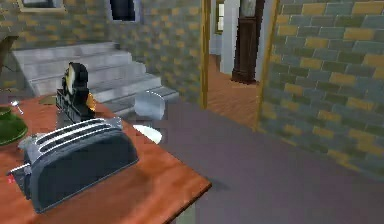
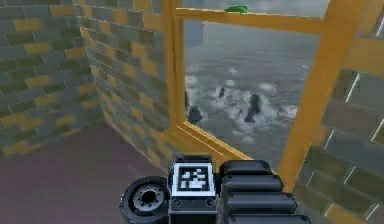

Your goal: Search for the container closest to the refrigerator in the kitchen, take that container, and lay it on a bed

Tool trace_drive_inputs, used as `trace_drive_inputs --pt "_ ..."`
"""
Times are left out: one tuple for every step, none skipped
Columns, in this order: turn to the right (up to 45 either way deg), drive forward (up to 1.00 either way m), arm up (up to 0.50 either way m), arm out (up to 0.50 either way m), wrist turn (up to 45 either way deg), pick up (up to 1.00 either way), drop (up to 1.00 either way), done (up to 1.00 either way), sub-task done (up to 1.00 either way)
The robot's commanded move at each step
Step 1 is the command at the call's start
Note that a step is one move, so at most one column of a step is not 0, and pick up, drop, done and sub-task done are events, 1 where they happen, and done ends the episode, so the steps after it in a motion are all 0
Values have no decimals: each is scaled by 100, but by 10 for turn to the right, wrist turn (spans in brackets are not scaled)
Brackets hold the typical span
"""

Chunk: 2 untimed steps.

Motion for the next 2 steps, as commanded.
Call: trace_drive_inputs --pt "420 0 0 0 0 0 0 0 0" --pt "30 0 0 0 0 0 0 0 0"
